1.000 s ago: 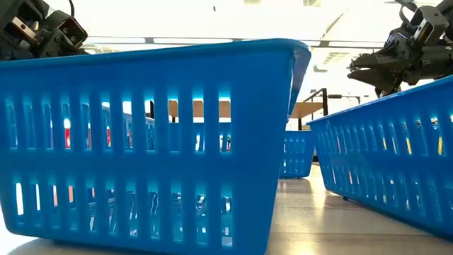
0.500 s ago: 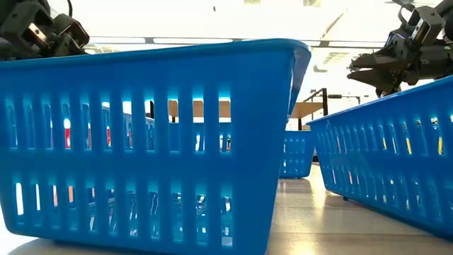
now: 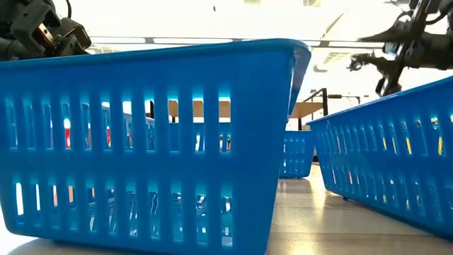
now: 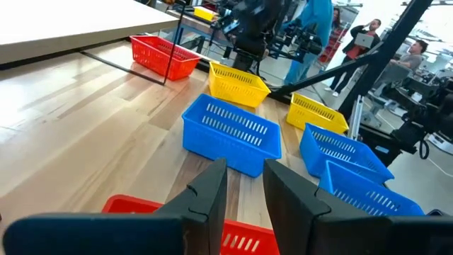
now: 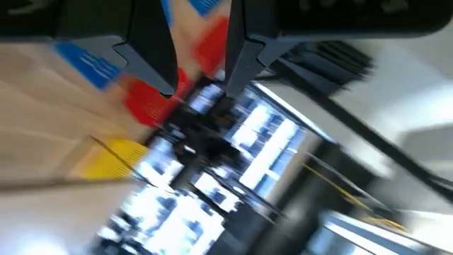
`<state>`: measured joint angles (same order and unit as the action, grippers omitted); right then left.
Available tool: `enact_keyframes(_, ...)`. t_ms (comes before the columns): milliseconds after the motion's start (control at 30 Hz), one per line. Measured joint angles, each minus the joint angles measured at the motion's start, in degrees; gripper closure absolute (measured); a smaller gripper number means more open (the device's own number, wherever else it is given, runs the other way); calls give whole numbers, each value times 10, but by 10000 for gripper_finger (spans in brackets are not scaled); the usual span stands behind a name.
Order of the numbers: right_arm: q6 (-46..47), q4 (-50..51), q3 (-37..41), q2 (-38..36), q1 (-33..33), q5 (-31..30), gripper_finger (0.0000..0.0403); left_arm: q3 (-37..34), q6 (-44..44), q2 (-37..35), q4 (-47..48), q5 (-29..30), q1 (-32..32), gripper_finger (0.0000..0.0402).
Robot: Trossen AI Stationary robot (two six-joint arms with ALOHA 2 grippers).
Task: Stack baskets on shelf by color
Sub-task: Put the bottom right blue basket on the shelf
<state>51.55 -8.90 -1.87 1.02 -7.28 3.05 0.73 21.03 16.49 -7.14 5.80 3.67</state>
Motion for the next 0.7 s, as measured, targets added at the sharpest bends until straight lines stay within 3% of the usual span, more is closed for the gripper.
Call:
enact_keyframes(100,0,-34,-9,0,7,2,299,0,0,0,0,0,0,316)
enact_keyframes(333,-16,9,-103,60,57,-16,299,0,-1,0,0,5,0,316)
enact_keyframes(700,-32,151,-308,307,174,-40,299,0,-2,0,0,6,0,316)
